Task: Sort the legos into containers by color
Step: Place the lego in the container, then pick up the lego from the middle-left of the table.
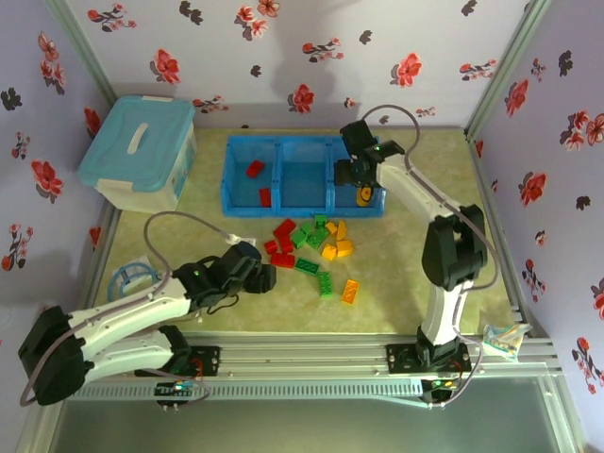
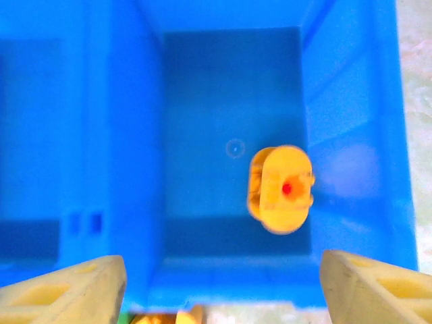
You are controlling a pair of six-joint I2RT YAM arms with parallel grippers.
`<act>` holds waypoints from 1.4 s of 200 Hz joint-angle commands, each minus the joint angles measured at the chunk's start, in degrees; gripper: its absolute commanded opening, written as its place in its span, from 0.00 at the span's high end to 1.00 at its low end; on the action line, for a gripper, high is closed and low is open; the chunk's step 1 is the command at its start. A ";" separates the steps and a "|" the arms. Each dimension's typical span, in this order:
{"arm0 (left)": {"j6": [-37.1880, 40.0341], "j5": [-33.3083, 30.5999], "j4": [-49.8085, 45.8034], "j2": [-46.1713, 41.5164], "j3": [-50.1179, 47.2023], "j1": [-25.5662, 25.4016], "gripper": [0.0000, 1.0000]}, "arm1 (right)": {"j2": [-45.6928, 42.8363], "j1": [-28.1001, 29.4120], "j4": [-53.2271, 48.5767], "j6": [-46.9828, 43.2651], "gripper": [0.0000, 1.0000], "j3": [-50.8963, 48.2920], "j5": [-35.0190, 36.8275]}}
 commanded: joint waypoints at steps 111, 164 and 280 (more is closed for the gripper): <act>-7.38 2.14 -6.73 39.90 32.43 -14.65 0.27 | -28.83 1.34 8.77 6.87 0.29 -27.77 2.14; -9.33 1.28 -10.39 48.84 39.00 -14.72 0.36 | -35.37 1.34 10.81 7.99 0.31 -36.09 2.35; -9.60 -9.13 -18.19 46.08 44.64 -15.98 0.73 | -41.56 0.98 13.99 11.16 0.35 -44.24 0.39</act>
